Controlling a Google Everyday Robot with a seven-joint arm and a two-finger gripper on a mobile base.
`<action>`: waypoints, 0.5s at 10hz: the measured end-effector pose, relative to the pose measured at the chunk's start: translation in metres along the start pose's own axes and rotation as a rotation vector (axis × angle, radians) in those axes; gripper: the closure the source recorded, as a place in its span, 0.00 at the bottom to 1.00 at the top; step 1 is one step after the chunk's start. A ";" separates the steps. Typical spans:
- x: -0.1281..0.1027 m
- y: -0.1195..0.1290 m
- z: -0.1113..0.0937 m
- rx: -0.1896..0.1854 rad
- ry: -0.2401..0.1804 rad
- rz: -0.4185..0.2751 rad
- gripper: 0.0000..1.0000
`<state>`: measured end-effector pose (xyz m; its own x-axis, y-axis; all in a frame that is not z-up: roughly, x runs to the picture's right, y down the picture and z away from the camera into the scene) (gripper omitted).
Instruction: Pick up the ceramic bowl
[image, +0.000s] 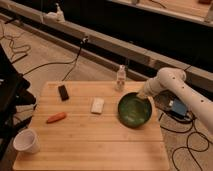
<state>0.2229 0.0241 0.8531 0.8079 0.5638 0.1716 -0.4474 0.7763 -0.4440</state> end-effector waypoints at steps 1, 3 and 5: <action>-0.017 -0.002 -0.016 0.010 -0.049 -0.024 1.00; -0.039 -0.004 -0.040 0.035 -0.108 -0.063 1.00; -0.055 -0.007 -0.060 0.059 -0.155 -0.092 1.00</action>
<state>0.2047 -0.0298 0.7941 0.7795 0.5228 0.3450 -0.3997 0.8392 -0.3687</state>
